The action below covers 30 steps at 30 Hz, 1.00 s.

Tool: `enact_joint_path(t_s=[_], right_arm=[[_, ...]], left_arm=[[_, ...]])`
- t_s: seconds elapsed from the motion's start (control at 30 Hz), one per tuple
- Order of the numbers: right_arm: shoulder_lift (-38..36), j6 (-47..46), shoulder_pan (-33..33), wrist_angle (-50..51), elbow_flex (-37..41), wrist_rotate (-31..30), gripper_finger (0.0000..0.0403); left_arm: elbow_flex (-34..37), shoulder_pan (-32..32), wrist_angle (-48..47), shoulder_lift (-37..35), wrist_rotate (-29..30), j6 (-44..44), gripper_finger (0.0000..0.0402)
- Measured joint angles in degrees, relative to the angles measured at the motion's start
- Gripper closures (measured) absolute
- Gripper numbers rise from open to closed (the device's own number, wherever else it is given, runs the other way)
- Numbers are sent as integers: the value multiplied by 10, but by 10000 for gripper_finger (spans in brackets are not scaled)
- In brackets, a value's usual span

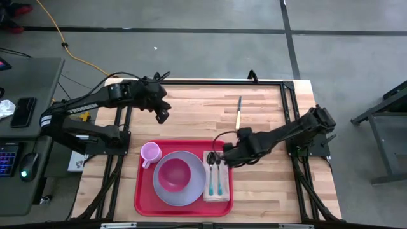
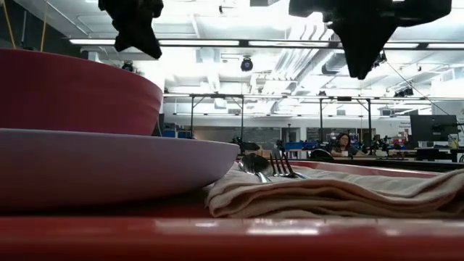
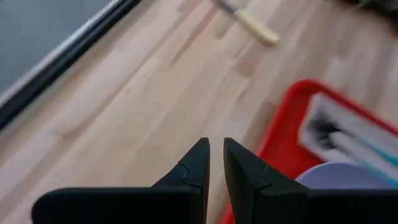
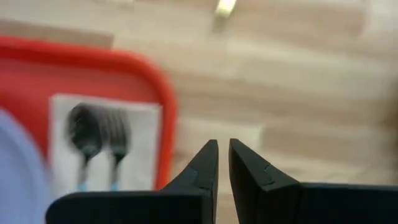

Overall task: Set up tray
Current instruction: Put the yellow knife to the right of the blue fork on the peach napkin on the orange serving tray

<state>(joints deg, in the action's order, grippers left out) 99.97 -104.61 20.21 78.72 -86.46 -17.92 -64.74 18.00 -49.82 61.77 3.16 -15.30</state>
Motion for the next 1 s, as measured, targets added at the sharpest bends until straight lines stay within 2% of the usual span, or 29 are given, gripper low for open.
enact_joint_path(t_s=[0.1, 0.23, 0.43, 0.63, 0.83, 1.0], right_arm=[[-4, 34, -11, 50, 1, -34, 386], [-4, 87, -43, 90, 1, -61, 383], [-4, 188, -107, 91, 1, -82, 381], [-4, 219, -164, 94, 1, -110, 381], [-4, 291, -217, 55, 1, -105, 383], [-4, 343, -260, 6, 1, -81, 383]], left_arm=[[53, 0, 47, -35, -36, -19, 323], [114, 0, 70, -92, -46, -66, 323], [194, 0, 136, -206, -48, -118, 323], [264, 0, 172, -307, -47, -146, 323], [342, 0, 238, -377, -32, -171, 323], [407, -1, 301, -403, -25, -176, 323]])
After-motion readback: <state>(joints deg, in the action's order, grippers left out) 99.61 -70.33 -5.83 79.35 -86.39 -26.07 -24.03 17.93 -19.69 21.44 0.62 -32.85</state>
